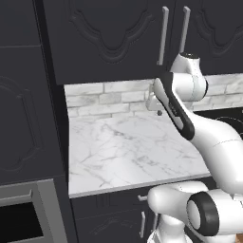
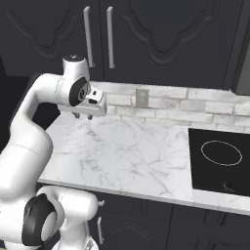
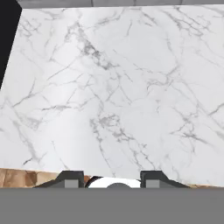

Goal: Move the mayonnaise and condiment bottle from the cabinet to the dining counter.

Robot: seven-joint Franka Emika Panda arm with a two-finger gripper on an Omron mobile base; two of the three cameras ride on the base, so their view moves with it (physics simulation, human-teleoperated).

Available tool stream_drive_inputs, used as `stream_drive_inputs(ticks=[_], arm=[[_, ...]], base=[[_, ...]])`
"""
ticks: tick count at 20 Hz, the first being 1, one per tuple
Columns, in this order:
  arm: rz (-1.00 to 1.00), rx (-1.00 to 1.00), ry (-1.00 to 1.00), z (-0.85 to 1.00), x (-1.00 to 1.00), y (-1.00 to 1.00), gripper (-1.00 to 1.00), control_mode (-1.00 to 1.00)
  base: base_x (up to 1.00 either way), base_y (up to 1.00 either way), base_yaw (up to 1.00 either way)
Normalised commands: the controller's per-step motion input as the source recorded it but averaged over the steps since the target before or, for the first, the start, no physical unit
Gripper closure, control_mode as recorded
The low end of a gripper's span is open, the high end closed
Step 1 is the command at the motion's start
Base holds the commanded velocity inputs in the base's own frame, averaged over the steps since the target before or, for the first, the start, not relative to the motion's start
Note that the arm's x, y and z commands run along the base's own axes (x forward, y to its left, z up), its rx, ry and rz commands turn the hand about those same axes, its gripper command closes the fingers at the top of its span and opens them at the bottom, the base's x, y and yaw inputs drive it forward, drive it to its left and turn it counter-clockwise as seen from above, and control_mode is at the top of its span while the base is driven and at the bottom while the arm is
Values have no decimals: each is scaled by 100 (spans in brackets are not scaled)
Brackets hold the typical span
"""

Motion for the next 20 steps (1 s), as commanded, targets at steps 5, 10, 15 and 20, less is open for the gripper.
stream_drive_inputs(ticks=[5, 10, 15, 20], arm=[[0, 0, -12, 1, -25, 0, -100, -100], [0, 3, -32, 23, -68, -9, -100, -100], [0, 4, -32, 36, -61, -21, -100, -100], [-2, 3, -31, 37, -40, -32, -100, -100]], base=[[0, 0, 0], [0, 0, 0], [0, 0, 0], [0, 0, 0]])
